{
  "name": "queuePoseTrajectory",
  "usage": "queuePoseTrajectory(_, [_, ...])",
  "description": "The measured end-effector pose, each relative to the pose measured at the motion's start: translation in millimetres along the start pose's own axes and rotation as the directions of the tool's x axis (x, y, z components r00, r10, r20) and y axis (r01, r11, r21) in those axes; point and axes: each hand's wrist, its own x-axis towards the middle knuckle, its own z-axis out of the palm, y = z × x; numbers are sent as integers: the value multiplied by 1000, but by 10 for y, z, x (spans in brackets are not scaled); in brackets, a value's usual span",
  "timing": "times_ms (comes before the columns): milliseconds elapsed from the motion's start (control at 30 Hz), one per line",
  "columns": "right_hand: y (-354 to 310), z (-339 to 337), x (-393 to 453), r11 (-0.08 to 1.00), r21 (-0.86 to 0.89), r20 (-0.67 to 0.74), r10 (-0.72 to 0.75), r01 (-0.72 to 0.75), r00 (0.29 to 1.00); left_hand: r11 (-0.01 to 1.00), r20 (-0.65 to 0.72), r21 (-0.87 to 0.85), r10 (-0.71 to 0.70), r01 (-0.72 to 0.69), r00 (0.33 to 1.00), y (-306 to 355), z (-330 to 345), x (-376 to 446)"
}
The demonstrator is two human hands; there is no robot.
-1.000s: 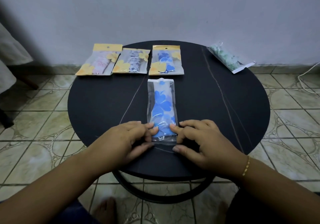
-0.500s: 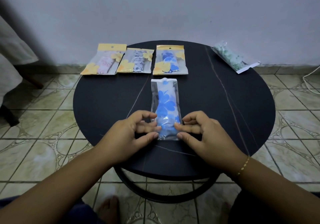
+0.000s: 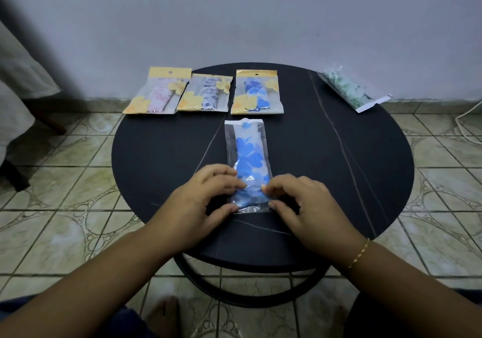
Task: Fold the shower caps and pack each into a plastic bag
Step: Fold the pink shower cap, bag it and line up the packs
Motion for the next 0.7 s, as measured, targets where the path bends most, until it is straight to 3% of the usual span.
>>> queuePoseTrajectory(100, [37, 24, -18, 984, -148, 17, -97, 98, 995, 996, 80, 67, 53, -58, 995, -56, 26, 4])
queuePoseTrajectory(233, [68, 55, -34, 977, -176, 41, -113, 119, 993, 995, 110, 73, 55, -63, 992, -86, 30, -8])
queuePoseTrajectory(433, [66, 48, -63, 991, -132, -9, 5, -6, 1000, 982, 37, 182, -63, 55, 997, -71, -43, -28])
queuePoseTrajectory(700, [62, -41, -127, 990, -128, 10, 66, -64, 998, 960, -93, 256, -90, 111, 992, -79, -49, -40])
